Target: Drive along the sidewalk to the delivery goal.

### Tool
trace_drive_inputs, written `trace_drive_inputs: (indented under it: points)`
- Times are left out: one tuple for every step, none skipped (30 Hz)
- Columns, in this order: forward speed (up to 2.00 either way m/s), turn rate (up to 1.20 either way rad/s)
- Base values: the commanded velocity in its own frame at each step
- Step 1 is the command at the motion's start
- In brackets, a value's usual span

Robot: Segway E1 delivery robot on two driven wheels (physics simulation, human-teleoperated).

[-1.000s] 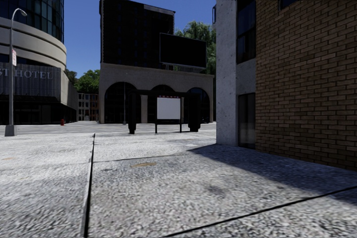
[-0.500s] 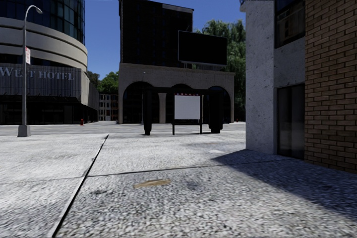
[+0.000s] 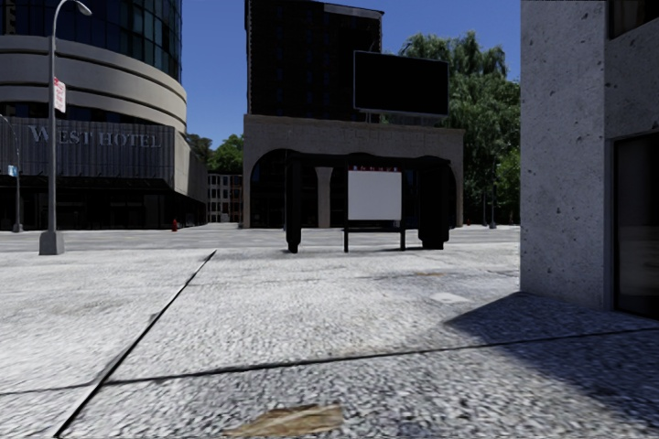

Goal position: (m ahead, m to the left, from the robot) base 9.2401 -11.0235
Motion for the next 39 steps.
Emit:
trace_drive_inputs:
  points:
    - [2.00, 0.00]
    - [2.00, 0.00]
    - [2.00, 0.00]
    - [2.00, 0.00]
    - [2.00, 0.00]
    - [2.00, 0.00]
    - [2.00, 0.00]
    - [2.00, 0.00]
    - [2.00, 0.00]
    - [2.00, 0.00]
    - [2.00, 0.00]
    - [2.00, 0.00]
    - [2.00, 0.00]
    - [2.00, 0.00]
    - [2.00, 0.00]
    - [2.00, 0.00]
    - [2.00, 0.00]
    - [2.00, 0.00]
    - [2.00, 0.00]
    - [2.00, -0.11]
    - [2.00, -0.11]
    - [2.00, -0.18]
    - [2.00, -0.30]
    - [2.00, -0.42]
    - [2.00, -0.42]
    - [2.00, -0.46]
    - [2.00, -0.48]
    - [2.00, -0.48]
    - [2.00, -0.48]
    - [2.00, -0.48]
    - [2.00, -0.48]
    - [2.00, -0.48]
    - [2.00, -0.48]
    - [2.00, -0.48]
    - [2.00, -0.48]
    - [2.00, -0.48]
    - [2.00, -0.48]
    - [2.00, -0.48]
    - [2.00, -0.48]
